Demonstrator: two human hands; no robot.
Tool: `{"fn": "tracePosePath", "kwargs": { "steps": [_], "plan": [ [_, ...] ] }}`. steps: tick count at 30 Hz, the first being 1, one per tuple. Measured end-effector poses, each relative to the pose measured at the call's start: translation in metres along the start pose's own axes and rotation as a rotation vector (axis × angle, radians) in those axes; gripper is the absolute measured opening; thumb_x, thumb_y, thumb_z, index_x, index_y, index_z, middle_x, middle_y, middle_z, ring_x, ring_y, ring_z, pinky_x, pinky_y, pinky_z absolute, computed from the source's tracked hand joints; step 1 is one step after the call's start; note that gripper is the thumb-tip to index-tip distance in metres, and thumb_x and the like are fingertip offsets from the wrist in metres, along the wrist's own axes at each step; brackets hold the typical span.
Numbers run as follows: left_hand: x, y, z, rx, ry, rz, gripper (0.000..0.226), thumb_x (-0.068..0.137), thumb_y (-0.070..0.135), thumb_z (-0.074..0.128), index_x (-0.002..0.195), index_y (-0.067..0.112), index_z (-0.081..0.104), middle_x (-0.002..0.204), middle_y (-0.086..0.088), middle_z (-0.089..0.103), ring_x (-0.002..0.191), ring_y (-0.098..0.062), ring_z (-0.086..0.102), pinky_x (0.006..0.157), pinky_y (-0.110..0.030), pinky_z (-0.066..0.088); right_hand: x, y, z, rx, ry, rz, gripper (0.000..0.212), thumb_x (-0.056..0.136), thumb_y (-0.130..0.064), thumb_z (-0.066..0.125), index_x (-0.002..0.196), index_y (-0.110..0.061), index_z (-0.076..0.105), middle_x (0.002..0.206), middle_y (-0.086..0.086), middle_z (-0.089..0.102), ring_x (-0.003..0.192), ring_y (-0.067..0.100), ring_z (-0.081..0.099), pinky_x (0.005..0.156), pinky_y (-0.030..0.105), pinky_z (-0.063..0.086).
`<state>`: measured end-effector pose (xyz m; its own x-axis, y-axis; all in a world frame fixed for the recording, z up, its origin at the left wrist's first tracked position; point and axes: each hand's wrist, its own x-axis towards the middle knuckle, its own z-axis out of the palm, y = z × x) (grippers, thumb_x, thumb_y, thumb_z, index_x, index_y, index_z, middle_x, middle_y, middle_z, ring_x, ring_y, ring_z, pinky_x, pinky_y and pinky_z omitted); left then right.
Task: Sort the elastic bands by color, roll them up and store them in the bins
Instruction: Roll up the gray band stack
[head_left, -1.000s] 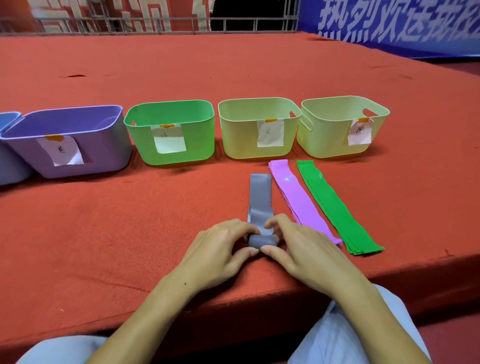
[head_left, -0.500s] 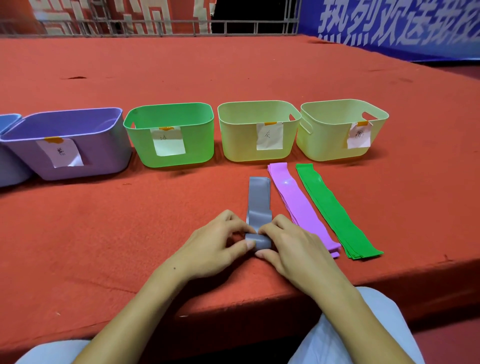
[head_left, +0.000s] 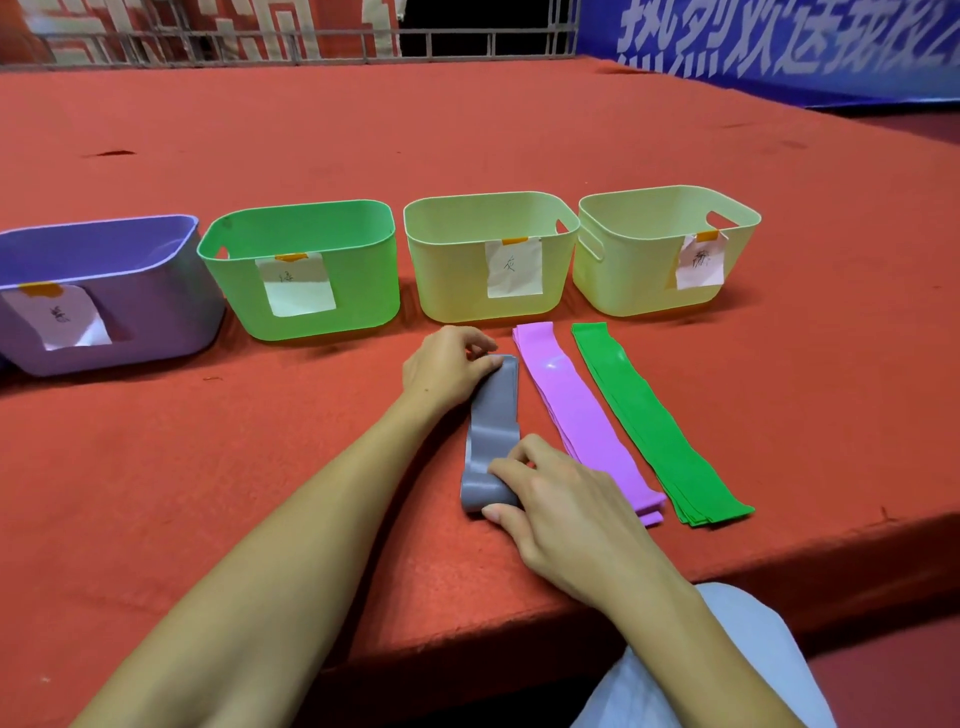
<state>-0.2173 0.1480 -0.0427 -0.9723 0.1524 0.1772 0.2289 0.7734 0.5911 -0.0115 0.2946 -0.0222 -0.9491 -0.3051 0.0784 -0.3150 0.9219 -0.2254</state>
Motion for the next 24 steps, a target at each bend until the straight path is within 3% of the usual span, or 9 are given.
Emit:
{"fn": "tracePosePath", "kwargs": {
  "steps": [3, 9, 12, 15, 18, 21, 24],
  "plan": [
    [0.011, -0.001, 0.004, -0.017, 0.034, 0.005, 0.009, 0.085, 0.048, 0.082, 0.089, 0.04, 0.082, 0.099, 0.017, 0.076, 0.101, -0.012, 0.068, 0.078, -0.032, 0.047, 0.001, 0.001, -0.001, 0.016, -0.009, -0.01, 0.034, 0.103, -0.053, 0.052, 0.126, -0.028, 0.058, 0.123, -0.009, 0.048, 0.109, 0.022, 0.059, 0.08, 0.042, 0.048],
    [0.015, 0.002, 0.006, -0.118, 0.178, 0.03, 0.011, 0.083, 0.052, 0.084, 0.088, 0.042, 0.083, 0.099, 0.019, 0.076, 0.097, -0.01, 0.066, 0.075, -0.034, 0.049, 0.003, -0.001, -0.008, 0.0, -0.048, -0.017, 0.03, 0.105, -0.051, 0.052, 0.119, -0.024, 0.059, 0.122, -0.006, 0.05, 0.105, 0.025, 0.061, 0.076, 0.042, 0.045],
    [0.017, 0.004, 0.01, -0.086, 0.167, 0.026, 0.012, 0.083, 0.054, 0.083, 0.087, 0.043, 0.083, 0.099, 0.019, 0.076, 0.098, -0.01, 0.066, 0.077, -0.034, 0.049, 0.004, 0.0, -0.011, -0.01, -0.079, -0.016, 0.03, 0.106, -0.051, 0.051, 0.117, -0.024, 0.058, 0.121, -0.006, 0.049, 0.102, 0.027, 0.062, 0.076, 0.044, 0.047],
    [0.018, 0.002, 0.01, -0.09, 0.099, 0.042, 0.016, 0.081, 0.056, 0.085, 0.09, 0.043, 0.083, 0.096, 0.018, 0.078, 0.098, -0.012, 0.07, 0.079, -0.035, 0.053, 0.006, 0.002, -0.011, -0.002, -0.089, -0.008, 0.031, 0.105, -0.053, 0.049, 0.119, -0.026, 0.057, 0.121, -0.007, 0.047, 0.101, 0.027, 0.062, 0.079, 0.045, 0.049],
    [0.018, -0.004, -0.005, -0.137, 0.079, 0.08, 0.035, 0.078, 0.056, 0.088, 0.106, 0.038, 0.081, 0.095, 0.016, 0.077, 0.084, -0.01, 0.072, 0.083, -0.04, 0.06, 0.007, 0.003, -0.009, 0.024, -0.09, 0.005, 0.032, 0.105, -0.054, 0.049, 0.122, -0.028, 0.057, 0.121, -0.009, 0.046, 0.103, 0.026, 0.063, 0.082, 0.046, 0.051],
    [0.004, -0.008, -0.029, -0.132, 0.122, 0.168, 0.034, 0.083, 0.044, 0.088, 0.113, 0.031, 0.078, 0.101, 0.011, 0.077, 0.068, -0.006, 0.07, 0.079, -0.041, 0.061, 0.008, 0.005, -0.008, 0.044, -0.095, 0.014, 0.034, 0.105, -0.055, 0.048, 0.126, -0.03, 0.056, 0.123, -0.009, 0.047, 0.107, 0.026, 0.064, 0.084, 0.045, 0.051],
    [-0.042, -0.006, -0.054, -0.159, 0.116, 0.299, 0.009, 0.092, 0.023, 0.083, 0.1, 0.023, 0.081, 0.092, 0.011, 0.076, 0.071, -0.009, 0.068, 0.075, -0.037, 0.058, 0.009, 0.005, -0.008, 0.037, -0.102, 0.03, 0.036, 0.105, -0.056, 0.046, 0.131, -0.031, 0.055, 0.127, -0.008, 0.048, 0.111, 0.027, 0.063, 0.086, 0.045, 0.051]
  ]
}}
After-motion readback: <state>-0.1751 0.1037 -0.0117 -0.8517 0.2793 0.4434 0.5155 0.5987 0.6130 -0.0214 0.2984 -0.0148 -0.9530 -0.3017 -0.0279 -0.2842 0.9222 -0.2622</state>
